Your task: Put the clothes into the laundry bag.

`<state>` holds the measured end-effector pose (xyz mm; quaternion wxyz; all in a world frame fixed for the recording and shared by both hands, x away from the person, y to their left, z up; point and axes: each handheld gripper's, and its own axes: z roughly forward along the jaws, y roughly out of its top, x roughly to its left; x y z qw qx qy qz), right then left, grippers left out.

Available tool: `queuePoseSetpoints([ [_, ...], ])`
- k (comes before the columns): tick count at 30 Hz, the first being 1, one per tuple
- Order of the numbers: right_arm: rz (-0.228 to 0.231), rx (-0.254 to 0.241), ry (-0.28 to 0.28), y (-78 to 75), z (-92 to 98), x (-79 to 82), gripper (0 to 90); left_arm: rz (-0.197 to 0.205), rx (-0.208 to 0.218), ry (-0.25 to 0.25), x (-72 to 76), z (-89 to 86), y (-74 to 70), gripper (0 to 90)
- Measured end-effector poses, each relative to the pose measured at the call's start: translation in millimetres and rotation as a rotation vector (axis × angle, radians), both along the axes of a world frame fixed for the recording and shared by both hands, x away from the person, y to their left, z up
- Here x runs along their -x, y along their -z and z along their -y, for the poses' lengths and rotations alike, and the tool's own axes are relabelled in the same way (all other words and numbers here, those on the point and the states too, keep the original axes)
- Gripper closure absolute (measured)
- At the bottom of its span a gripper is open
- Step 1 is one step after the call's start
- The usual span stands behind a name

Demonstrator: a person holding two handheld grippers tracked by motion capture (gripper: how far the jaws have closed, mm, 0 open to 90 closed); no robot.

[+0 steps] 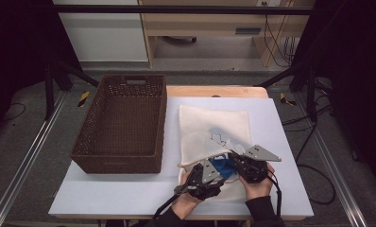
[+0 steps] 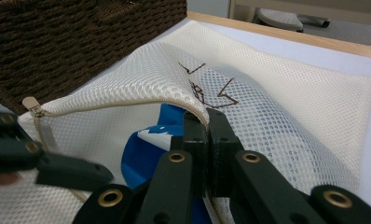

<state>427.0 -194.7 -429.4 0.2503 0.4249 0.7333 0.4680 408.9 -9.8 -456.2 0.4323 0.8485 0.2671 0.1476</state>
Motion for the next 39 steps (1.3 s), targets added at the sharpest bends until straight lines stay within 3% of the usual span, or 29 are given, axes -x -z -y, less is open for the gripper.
queuePoseSetpoints([
  [1,0.000,0.000,0.000,0.0,0.0,0.0,88.1,-0.016,-0.017,0.017,-2.8,4.8,3.3,63.1],
  [2,-0.005,0.003,0.000,0.2,-0.1,-0.3,88.2,-0.025,-0.023,0.022,-5.8,10.2,7.5,70.1],
  [4,-0.004,0.006,-0.001,0.5,-0.2,-0.2,88.2,-0.016,-0.066,0.015,-10.5,20.8,14.1,77.7],
  [7,-0.006,-0.004,0.001,0.2,0.5,-0.1,88.2,-0.067,-0.064,0.010,-23.4,32.0,20.6,85.5],
  [9,-0.006,-0.002,0.001,1.1,0.2,-0.2,88.3,-0.048,-0.075,0.004,-28.4,38.6,23.7,88.6],
  [13,-0.011,-0.004,0.000,2.0,0.1,-0.4,88.2,-0.046,-0.080,-0.020,-40.7,41.8,25.8,88.9],
  [15,-0.018,-0.020,0.004,2.6,0.7,-0.8,88.3,-0.011,-0.090,-0.052,-44.6,42.1,25.9,88.9],
  [20,-0.026,-0.024,0.010,3.6,0.0,-0.2,88.3,0.023,-0.088,-0.145,-56.3,40.2,28.2,88.8],
  [22,-0.028,-0.020,0.014,4.5,0.5,0.7,88.2,-0.010,-0.057,-0.167,-60.7,38.0,28.9,86.9],
  [23,-0.028,-0.020,0.014,4.5,0.5,0.7,88.2,-0.012,-0.051,-0.165,-60.5,37.0,28.4,86.9],
  [26,-0.029,-0.022,0.010,5.4,1.3,0.6,88.2,-0.003,-0.062,-0.132,-52.4,32.1,24.2,75.7],
  [30,-0.022,-0.018,0.003,4.9,2.5,3.0,87.7,-0.009,-0.011,-0.077,-33.4,15.2,12.7,64.8],
  [33,-0.021,-0.012,-0.009,4.9,3.4,4.4,87.2,-0.018,0.016,-0.044,-18.0,-2.5,0.2,62.1],
  [36,-0.017,-0.010,-0.028,4.3,7.5,10.8,84.5,0.003,0.041,-0.038,-4.2,-24.3,-12.3,56.7],
  [39,-0.020,-0.003,-0.038,4.8,8.9,14.2,81.2,0.012,0.070,-0.067,3.4,-46.9,-20.6,56.0],
])
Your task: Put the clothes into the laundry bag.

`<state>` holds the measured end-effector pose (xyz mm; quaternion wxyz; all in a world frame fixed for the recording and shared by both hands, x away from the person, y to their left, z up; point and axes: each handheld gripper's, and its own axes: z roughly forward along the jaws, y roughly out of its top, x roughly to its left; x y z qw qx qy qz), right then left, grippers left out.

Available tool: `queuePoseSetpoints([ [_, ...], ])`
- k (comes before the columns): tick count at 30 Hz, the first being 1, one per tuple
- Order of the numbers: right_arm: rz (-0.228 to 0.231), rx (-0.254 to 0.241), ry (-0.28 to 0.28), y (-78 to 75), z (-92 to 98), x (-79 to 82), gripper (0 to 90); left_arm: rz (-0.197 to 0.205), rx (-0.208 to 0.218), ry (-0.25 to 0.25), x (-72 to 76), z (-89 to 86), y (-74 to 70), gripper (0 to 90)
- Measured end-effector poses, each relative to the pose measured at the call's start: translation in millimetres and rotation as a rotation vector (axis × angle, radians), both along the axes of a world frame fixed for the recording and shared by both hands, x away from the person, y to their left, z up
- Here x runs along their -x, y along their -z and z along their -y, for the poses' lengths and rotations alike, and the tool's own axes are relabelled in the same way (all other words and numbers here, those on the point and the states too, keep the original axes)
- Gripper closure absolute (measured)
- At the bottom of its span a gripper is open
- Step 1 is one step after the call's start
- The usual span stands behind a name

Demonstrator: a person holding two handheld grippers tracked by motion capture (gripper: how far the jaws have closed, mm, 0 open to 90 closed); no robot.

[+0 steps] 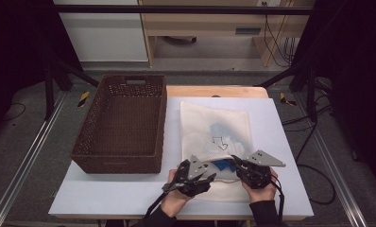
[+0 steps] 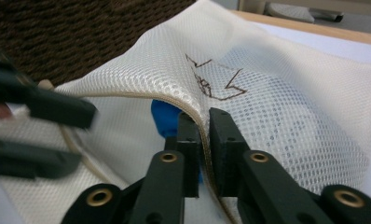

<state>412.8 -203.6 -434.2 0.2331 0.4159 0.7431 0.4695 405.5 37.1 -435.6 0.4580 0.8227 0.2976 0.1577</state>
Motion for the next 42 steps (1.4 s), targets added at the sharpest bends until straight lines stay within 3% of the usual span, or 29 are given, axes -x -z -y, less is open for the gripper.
queuePoseSetpoints([
  [8,-0.010,0.045,-0.028,7.4,-7.5,12.8,63.2,0.010,0.010,-0.104,8.0,-46.9,2.9,49.5],
  [11,-0.067,0.049,-0.037,15.7,-7.6,16.2,56.0,-0.001,0.028,-0.121,8.4,-58.3,4.6,45.2],
  [12,-0.067,0.049,-0.037,15.7,-7.6,16.2,56.0,-0.009,0.029,-0.129,7.8,-61.1,4.8,45.2],
  [16,-0.065,0.038,-0.024,13.6,-2.1,20.6,51.9,-0.029,-0.009,-0.151,5.2,-68.0,9.9,40.8],
  [20,-0.025,0.028,0.062,4.2,11.6,25.6,45.7,-0.085,-0.018,-0.171,-2.7,-72.5,23.6,40.5],
  [21,-0.025,0.045,0.127,3.0,21.9,26.5,44.4,-0.094,-0.028,-0.175,-4.6,-73.2,27.0,42.2],
  [22,-0.025,0.045,0.127,3.0,21.9,26.5,44.4,-0.100,-0.038,-0.184,-6.1,-74.1,30.0,42.2],
  [24,-0.033,0.081,0.183,7.4,32.2,25.1,43.7,-0.126,-0.037,-0.196,-9.7,-76.0,35.1,45.9],
  [26,-0.087,0.092,0.236,17.9,44.7,20.7,44.0,-0.137,-0.045,-0.200,-12.0,-77.2,38.1,52.6],
  [27,-0.137,0.118,0.265,26.8,52.6,15.9,44.6,-0.143,-0.055,-0.199,-12.7,-77.3,39.5,56.7],
  [29,-0.159,0.124,0.272,31.0,56.0,13.1,45.2,-0.155,-0.068,-0.194,-13.8,-76.9,43.4,58.5],
  [33,-0.232,0.073,0.249,42.6,63.3,5.3,52.7,-0.149,-0.071,-0.196,-13.3,-78.6,48.3,65.7],
  [35,-0.251,0.095,0.242,44.4,60.6,4.0,58.0,-0.157,-0.058,-0.197,-14.4,-81.4,48.3,69.0],
  [39,-0.251,0.140,0.249,45.5,57.1,1.5,66.0,-0.143,-0.052,-0.198,-14.9,-83.1,49.4,70.3],
  [42,-0.247,0.143,0.253,45.0,57.8,0.4,67.3,-0.123,-0.046,-0.198,-13.3,-83.0,49.3,69.9],
])
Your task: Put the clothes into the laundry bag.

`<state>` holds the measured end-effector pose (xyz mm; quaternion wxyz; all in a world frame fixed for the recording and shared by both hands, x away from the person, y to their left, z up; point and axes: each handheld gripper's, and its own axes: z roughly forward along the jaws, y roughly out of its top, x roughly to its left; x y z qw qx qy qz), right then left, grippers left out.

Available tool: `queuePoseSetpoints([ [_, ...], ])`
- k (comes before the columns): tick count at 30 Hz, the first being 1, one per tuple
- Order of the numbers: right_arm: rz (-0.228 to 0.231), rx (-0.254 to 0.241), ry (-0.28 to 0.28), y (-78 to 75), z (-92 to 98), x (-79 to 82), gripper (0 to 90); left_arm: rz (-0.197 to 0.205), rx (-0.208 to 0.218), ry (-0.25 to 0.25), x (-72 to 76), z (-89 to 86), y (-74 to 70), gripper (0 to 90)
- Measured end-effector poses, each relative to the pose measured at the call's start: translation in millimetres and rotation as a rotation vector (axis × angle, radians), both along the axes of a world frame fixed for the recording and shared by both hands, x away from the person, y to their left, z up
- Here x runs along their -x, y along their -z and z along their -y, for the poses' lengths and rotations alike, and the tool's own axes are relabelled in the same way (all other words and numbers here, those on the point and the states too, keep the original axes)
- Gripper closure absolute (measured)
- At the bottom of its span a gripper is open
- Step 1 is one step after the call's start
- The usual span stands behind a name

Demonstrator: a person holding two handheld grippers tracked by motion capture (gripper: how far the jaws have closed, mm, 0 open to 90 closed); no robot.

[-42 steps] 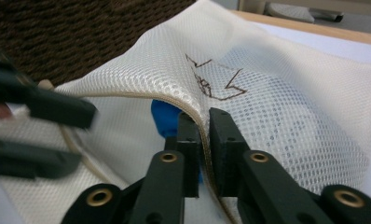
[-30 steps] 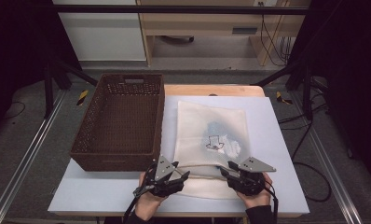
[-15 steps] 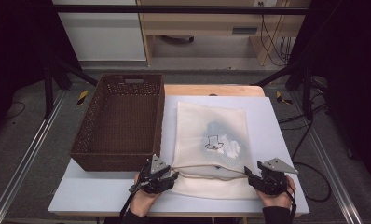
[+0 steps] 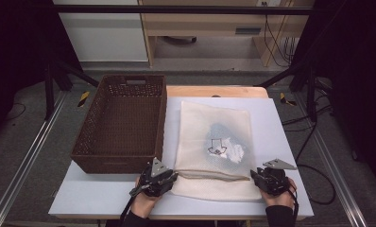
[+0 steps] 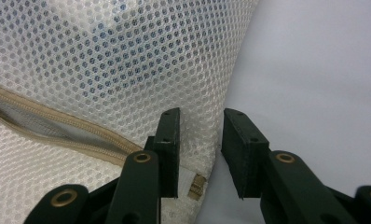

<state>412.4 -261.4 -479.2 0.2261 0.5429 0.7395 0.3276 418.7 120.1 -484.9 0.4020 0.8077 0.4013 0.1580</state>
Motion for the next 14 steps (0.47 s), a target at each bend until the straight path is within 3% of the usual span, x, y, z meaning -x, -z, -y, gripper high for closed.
queuePoseSetpoints([
  [3,0.017,-0.011,-0.008,-3.4,-0.2,2.3,64.1,0.037,0.018,-0.004,3.3,-2.2,-7.6,62.0],
  [11,0.205,-0.054,-0.038,-25.6,-0.7,6.7,46.2,0.113,0.067,0.068,7.6,-1.5,-38.3,40.5],
  [14,0.227,-0.068,-0.048,-28.8,-1.6,8.1,43.7,0.141,0.098,0.100,10.4,-4.6,-48.9,38.2],
])
